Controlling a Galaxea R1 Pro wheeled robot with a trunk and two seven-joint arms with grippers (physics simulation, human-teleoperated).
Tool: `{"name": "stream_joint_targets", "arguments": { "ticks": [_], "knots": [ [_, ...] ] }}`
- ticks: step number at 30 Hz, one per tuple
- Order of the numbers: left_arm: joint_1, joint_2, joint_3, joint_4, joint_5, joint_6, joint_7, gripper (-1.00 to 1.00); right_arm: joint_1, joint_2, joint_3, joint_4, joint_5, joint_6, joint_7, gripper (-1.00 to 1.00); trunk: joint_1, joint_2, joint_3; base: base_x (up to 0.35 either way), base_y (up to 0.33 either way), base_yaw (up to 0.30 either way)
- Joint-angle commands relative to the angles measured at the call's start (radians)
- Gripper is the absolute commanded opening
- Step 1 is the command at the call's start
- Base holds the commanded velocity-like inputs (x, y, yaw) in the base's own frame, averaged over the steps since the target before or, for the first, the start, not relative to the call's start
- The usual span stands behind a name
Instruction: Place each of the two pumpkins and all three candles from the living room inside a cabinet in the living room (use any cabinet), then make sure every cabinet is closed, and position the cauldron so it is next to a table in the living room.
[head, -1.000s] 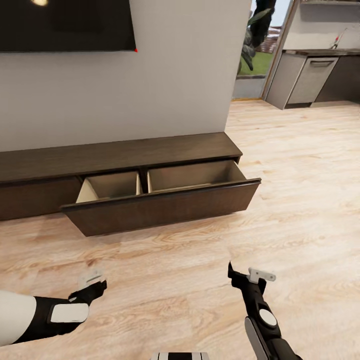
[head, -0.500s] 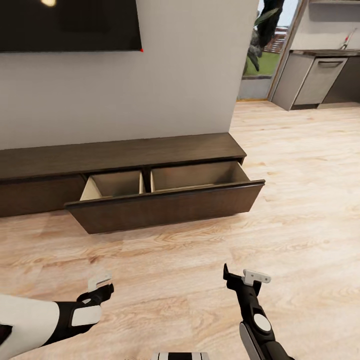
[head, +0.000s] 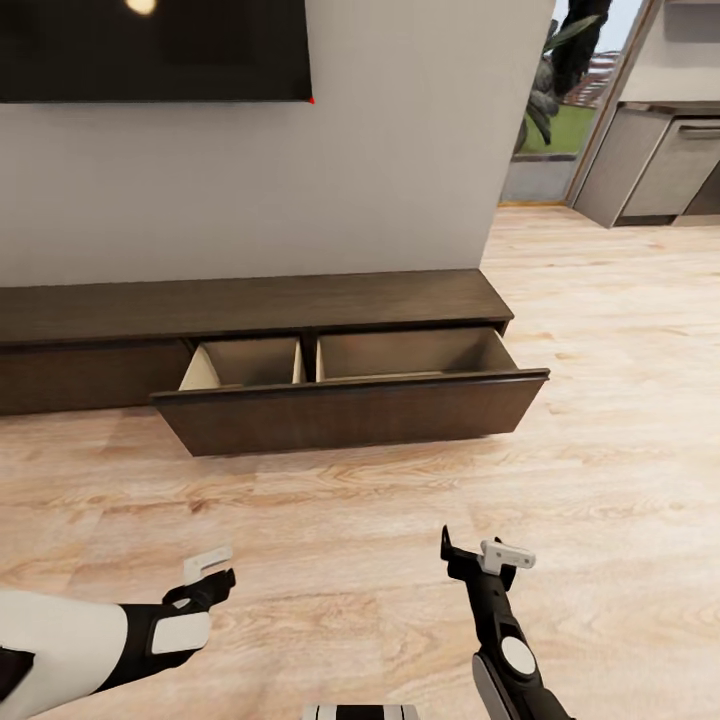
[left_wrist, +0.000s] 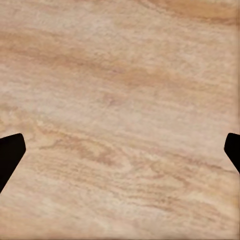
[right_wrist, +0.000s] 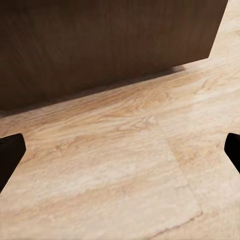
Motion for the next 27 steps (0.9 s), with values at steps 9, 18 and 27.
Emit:
{"name": "stream_joint_targets", "arguments": {
  "ticks": [9, 18, 27],
  "knots": [
    [-0.001, -0.018, -0.002, 0.024, 0.005, -0.025, 0.001, 1.00, -0.001, 0.002, 0.005, -0.014, -0.016, 0.197, -0.007, 1.00, 0.000, 0.000, -0.001, 0.000, -0.001, 0.002],
    [-0.001, -0.015, -0.003, -0.002, 0.005, -0.150, 0.003, 1.00, 0.000, -0.002, -0.007, -0.309, -0.030, 0.651, -0.003, 1.00, 0.000, 0.000, -0.001, 0.000, 0.000, 0.000],
    [0.000, -0.015, -0.003, -0.005, 0.005, -0.154, 0.001, 1.00, 0.001, -0.004, -0.009, -0.334, -0.032, 0.655, -0.002, 1.00, 0.000, 0.000, 0.009, 0.000, 0.000, 0.000]
  ]
}}
